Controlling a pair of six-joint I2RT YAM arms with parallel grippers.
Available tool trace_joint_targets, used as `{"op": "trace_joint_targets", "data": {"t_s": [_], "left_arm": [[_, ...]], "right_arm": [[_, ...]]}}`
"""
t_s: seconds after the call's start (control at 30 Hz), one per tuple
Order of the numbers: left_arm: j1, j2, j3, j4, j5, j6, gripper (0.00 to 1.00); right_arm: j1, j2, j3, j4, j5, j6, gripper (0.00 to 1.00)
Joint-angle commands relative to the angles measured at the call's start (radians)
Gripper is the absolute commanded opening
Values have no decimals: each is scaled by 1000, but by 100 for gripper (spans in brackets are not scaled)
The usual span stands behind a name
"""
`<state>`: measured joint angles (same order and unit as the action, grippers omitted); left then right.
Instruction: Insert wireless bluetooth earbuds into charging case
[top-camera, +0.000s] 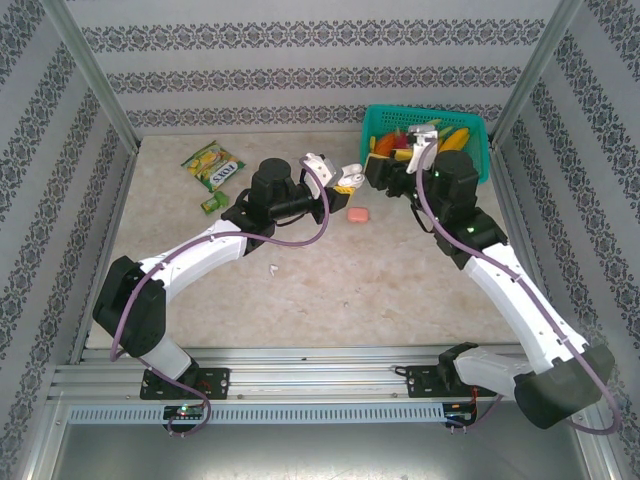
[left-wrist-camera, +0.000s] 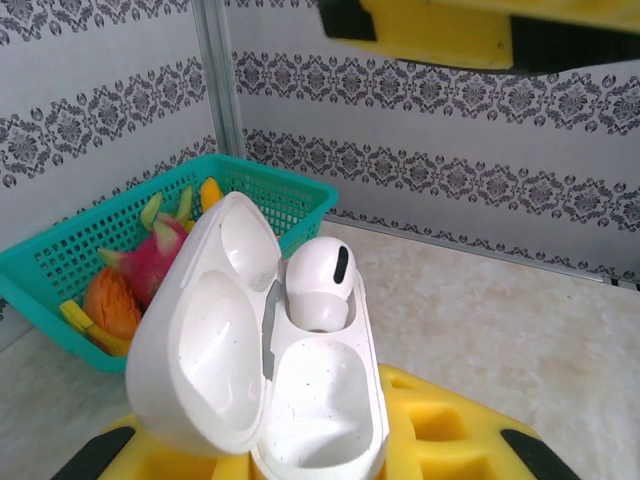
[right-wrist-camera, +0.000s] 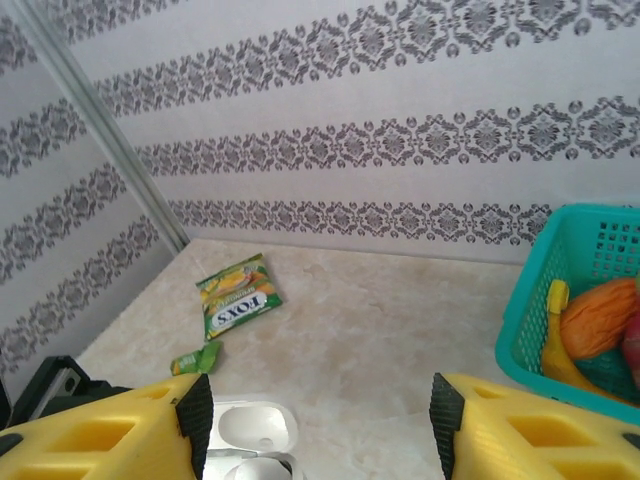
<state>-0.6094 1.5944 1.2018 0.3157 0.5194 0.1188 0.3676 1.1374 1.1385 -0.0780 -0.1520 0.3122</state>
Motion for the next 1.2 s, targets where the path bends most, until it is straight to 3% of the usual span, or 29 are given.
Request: {"op": "trace_joint_targets", "data": {"t_s": [0.0, 0.37, 0.57, 0.8, 0.97, 1.17], "left_arm": [[-12, -17, -15, 72, -23, 7, 0], [108, -125, -137, 102, -52, 52, 0], [214, -183, -196, 119, -52, 17, 0], [292, -253, -254, 123, -86, -8, 0], [349, -299, -287, 131, -124, -20, 0], [410, -321, -301, 153, -149, -45, 0]], "right_arm": [[-25, -40, -21, -7, -22, 84, 62], [-22, -69, -215, -131, -37, 139, 62], [96, 68, -258, -137, -18, 107, 62], [305, 415, -94, -184, 9, 93, 61], [411, 630, 105, -299, 88, 271, 59], [472, 795, 322, -441, 151, 533, 59]]}}
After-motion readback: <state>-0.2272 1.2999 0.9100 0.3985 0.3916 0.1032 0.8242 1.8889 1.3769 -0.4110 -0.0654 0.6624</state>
